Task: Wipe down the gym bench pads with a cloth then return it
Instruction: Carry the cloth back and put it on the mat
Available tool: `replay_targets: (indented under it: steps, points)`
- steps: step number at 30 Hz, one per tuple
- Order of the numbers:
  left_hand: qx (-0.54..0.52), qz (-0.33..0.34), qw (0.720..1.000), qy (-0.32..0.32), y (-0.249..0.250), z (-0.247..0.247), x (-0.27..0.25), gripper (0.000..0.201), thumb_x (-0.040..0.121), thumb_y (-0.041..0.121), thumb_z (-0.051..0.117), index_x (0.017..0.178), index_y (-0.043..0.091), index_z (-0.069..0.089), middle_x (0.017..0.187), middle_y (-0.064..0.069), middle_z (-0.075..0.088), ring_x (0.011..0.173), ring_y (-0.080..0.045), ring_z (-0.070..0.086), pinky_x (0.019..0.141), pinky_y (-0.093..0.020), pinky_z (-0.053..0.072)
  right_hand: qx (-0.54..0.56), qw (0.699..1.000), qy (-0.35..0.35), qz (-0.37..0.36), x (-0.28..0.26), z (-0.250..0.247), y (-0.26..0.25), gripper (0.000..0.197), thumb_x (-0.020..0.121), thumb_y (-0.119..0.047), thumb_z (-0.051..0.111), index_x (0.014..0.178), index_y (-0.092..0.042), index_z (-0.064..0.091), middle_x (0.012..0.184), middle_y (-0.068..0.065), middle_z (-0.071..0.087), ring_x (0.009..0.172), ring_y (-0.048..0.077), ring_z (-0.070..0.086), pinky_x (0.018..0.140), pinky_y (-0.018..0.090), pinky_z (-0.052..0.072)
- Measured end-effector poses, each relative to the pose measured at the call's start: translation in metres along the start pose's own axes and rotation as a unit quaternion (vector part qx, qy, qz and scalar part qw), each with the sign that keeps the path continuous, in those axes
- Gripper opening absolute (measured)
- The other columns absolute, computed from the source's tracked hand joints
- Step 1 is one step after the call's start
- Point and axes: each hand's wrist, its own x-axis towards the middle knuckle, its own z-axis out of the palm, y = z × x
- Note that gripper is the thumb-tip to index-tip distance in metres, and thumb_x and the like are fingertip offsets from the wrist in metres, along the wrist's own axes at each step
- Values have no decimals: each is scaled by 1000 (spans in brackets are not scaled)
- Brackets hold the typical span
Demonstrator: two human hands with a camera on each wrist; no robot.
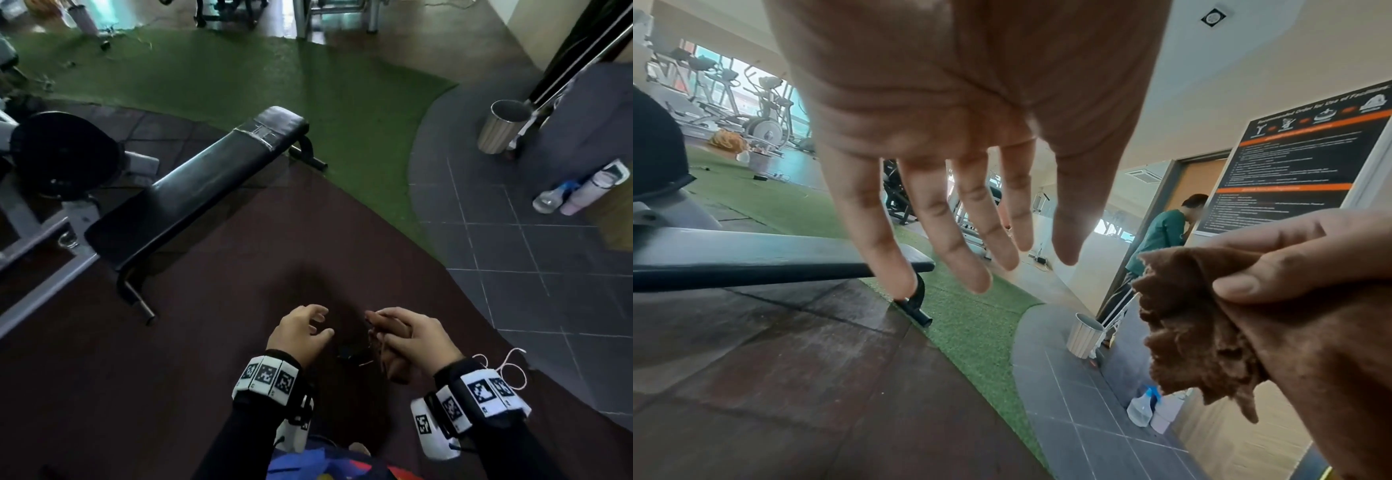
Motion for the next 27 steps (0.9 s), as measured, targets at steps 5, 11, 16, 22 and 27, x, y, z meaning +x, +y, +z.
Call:
replay_targets:
  steps: [5, 11, 16, 22, 27]
  points:
    - [22, 24, 999, -27, 4, -50, 112, 33, 82, 33, 68, 114, 33, 60, 102, 18, 59, 87, 0, 61, 86, -31, 52, 20, 999, 28, 9, 102, 0, -26, 44, 75, -12, 72, 87, -53, 63, 85, -30, 67, 86, -14, 59, 75, -1, 38]
    - [64, 72, 994, -60, 19, -116, 235, 33, 82, 35, 67, 114, 35, 59, 97, 20, 55, 86, 1, 59, 86, -30, 51, 27, 997, 65, 16, 211, -8, -63, 52, 76, -13, 72, 83, -63, 59, 85, -31, 67, 83, -15, 60, 72, -2, 37]
    - [77, 102, 986, -104, 42, -136, 309, 36, 83, 34, 67, 118, 31, 59, 103, 16, 57, 89, -4, 60, 87, -31, 51, 32, 993, 106, 44, 265, -26, -67, 51, 75, -11, 73, 84, -59, 59, 87, -36, 64, 85, -20, 56, 71, -4, 35]
    - [72, 119, 978, -154, 85, -128, 390, 35, 82, 31, 68, 116, 30, 59, 100, 16, 55, 89, -6, 61, 88, -33, 51, 46, 986, 143, 78, 321, -68, -53, 49, 74, -7, 74, 88, -52, 60, 85, -39, 63, 83, -22, 55, 70, -5, 34]
    - [82, 145, 971, -173, 136, -115, 475, 35, 82, 32, 67, 116, 31, 58, 102, 17, 55, 90, -6, 61, 88, -33, 51, 47, 982, 159, 87, 392, -123, -33, 44, 74, -8, 74, 91, -47, 63, 80, -36, 64, 82, -22, 55, 70, -4, 34]
